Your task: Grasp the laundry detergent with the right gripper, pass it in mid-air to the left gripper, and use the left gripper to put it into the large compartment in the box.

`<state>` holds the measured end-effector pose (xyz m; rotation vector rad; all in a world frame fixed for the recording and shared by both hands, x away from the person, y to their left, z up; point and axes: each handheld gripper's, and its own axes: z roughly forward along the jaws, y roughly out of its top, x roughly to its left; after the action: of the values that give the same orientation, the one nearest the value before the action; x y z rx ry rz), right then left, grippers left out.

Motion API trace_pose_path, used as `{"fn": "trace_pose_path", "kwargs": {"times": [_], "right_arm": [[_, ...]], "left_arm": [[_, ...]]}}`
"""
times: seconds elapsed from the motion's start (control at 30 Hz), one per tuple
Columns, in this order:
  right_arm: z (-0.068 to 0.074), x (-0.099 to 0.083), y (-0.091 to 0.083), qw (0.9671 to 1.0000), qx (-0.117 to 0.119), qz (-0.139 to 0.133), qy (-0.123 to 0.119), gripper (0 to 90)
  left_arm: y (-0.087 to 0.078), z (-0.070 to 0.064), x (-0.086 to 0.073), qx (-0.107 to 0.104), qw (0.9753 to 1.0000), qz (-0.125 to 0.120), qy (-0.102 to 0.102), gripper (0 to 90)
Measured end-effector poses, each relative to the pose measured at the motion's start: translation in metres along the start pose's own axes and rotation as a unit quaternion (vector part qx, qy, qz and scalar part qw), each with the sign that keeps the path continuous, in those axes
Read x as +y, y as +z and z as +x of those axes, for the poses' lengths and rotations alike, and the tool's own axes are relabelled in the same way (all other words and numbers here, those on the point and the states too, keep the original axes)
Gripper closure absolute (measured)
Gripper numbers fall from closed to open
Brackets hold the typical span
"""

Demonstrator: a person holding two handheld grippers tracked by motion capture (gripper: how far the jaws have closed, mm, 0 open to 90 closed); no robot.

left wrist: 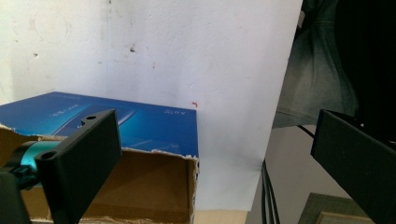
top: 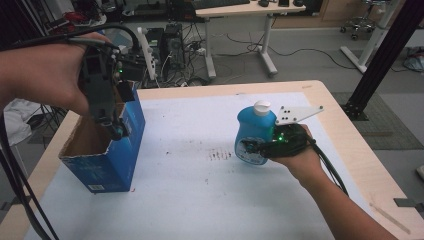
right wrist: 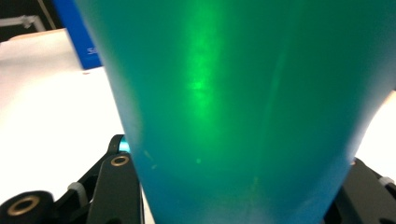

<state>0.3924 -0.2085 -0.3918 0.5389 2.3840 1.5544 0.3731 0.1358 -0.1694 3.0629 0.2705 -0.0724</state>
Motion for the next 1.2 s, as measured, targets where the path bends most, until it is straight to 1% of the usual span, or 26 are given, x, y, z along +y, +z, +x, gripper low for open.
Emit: {"fn": "trace_pose_path", "kwargs": {"times": [0.1,0.2,0.23,0.47,0.53,0.7,0.83,0.87,0.9,1.03,1.2], "right_arm": [[0.006,0.008,-0.003,0.9998,0.013,0.004,-0.016,46.7],[0.013,0.014,-0.003,0.9993,0.027,0.008,-0.024,46.7],[0.015,0.015,-0.003,0.9990,0.030,0.010,-0.030,46.7],[0.029,0.023,0.005,0.9965,0.071,0.017,-0.039,46.7],[0.033,0.025,0.008,0.9955,0.082,0.016,-0.044,46.7],[0.043,0.031,0.018,0.9927,0.110,0.017,-0.046,46.6],[0.051,0.035,0.027,0.9898,0.131,0.021,-0.051,46.7],[0.053,0.036,0.029,0.9889,0.138,0.022,-0.052,46.7],[0.055,0.037,0.030,0.9884,0.141,0.022,-0.053,46.7],[0.061,0.041,0.036,0.9858,0.157,0.019,-0.058,46.7],[0.068,0.049,0.041,0.9827,0.173,0.014,-0.065,46.8]], "left_arm": [[0.002,-0.001,0.005,-0.003,1.0000,-0.001,0.006,1.7],[0.004,-0.002,0.010,-0.003,0.9999,0.002,0.010,1.7],[0.005,-0.002,0.012,-0.003,0.9999,0.002,0.012,1.7],[0.012,-0.004,0.020,-0.008,0.9998,0.001,0.019,1.7],[0.015,-0.004,0.023,-0.011,0.9997,0.001,0.021,1.7],[0.024,-0.005,0.030,-0.017,0.9995,-0.004,0.028,1.7],[0.032,-0.006,0.036,-0.022,0.9992,-0.002,0.034,1.7],[0.033,-0.006,0.037,-0.022,0.9992,-0.003,0.033,1.7],[0.034,-0.006,0.039,-0.023,0.9991,-0.001,0.036,1.7],[0.039,-0.009,0.044,-0.027,0.9989,-0.005,0.040,1.7],[0.044,-0.012,0.051,-0.025,0.9985,-0.001,0.049,1.7]]}}
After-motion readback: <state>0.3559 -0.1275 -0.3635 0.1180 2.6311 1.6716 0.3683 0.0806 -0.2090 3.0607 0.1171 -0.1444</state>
